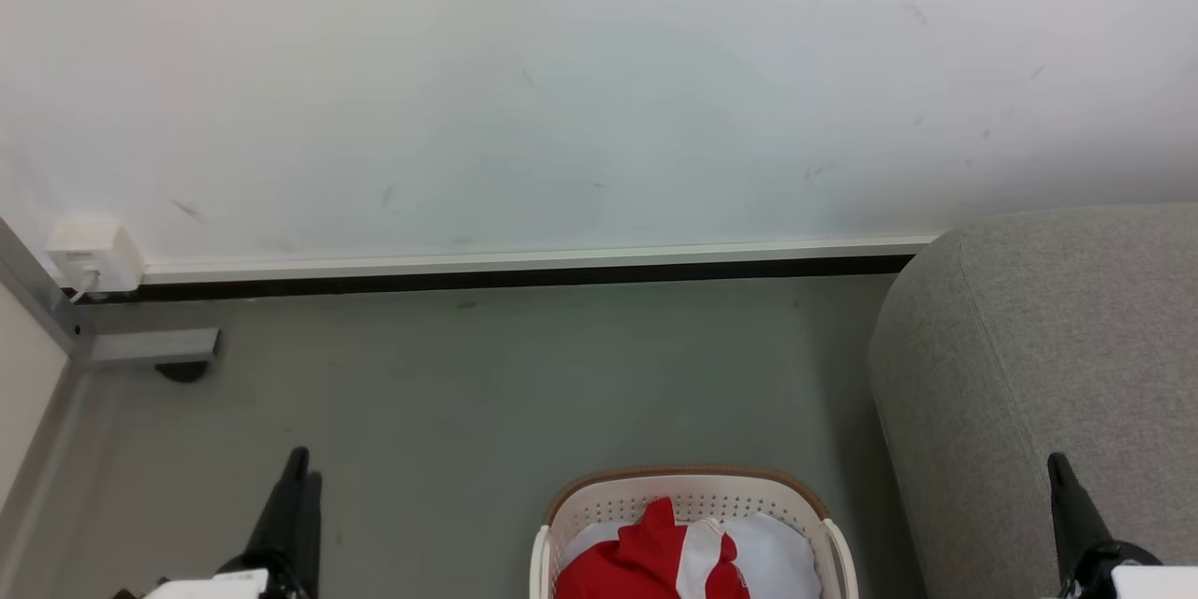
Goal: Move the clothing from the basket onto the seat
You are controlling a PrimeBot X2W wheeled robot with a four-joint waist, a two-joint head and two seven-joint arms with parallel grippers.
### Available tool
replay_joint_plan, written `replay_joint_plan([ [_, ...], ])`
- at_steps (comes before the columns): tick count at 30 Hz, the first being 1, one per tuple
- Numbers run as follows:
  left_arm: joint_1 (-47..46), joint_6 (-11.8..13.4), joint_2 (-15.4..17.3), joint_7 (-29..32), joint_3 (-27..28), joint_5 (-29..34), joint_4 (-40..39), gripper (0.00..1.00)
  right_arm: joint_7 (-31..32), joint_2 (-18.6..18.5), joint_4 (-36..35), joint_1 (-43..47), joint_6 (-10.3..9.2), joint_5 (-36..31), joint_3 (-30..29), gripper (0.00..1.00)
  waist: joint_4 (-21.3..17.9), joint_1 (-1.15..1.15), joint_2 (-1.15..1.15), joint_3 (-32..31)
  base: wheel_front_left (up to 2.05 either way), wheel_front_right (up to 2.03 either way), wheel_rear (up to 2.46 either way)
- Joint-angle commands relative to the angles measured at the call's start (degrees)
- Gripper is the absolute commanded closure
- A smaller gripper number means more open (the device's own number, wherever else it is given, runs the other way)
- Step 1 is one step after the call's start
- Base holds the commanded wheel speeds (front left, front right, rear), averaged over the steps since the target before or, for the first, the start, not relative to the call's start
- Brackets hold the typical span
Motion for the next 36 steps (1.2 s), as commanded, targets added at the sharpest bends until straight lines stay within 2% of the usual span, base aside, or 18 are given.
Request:
replay_joint_plan([
  [1,0.4,0.0,-0.2,-0.2,-0.2,0.1,0.5,0.0,-0.2,0.2,0.4,0.5,-0.02,-0.1,0.1,0.0,0.0,0.0,0.0,0.0,0.0,0.0,0.0],
  [7,0.2,0.0,-0.1,-2.0,-1.9,1.5,0.8,0.0,-2.0,0.1,-0.7,1.4,0.01,-2.3,1.0,0.0,0.0,0.0,0.0,0.0,0.0,0.0,0.0],
  [13,-0.1,0.3,0.0,-3.6,-2.8,6.0,0.9,0.0,-3.6,0.1,-2.1,2.1,0.04,-8.1,1.6,0.0,0.0,0.0,0.0,0.1,0.0,0.0,0.0],
  [20,-0.1,0.9,0.1,-5.4,-3.8,14.7,0.1,0.0,-5.4,-0.6,-4.0,2.7,0.07,-17.2,2.7,0.0,-0.1,0.0,0.0,0.1,0.0,0.0,0.0],
  [30,0.3,1.1,0.3,-7.8,-5.6,30.4,-1.3,0.0,-7.8,-2.8,-4.4,3.1,0.12,-31.8,4.9,0.0,-0.2,0.0,0.0,0.2,0.0,0.0,0.0],
  [36,0.5,1.5,0.5,-8.9,-6.0,36.2,-1.6,0.0,-8.9,-3.3,-4.0,3.1,0.15,-37.2,5.5,0.0,-0.3,0.0,0.0,0.2,0.0,0.0,0.0],
])
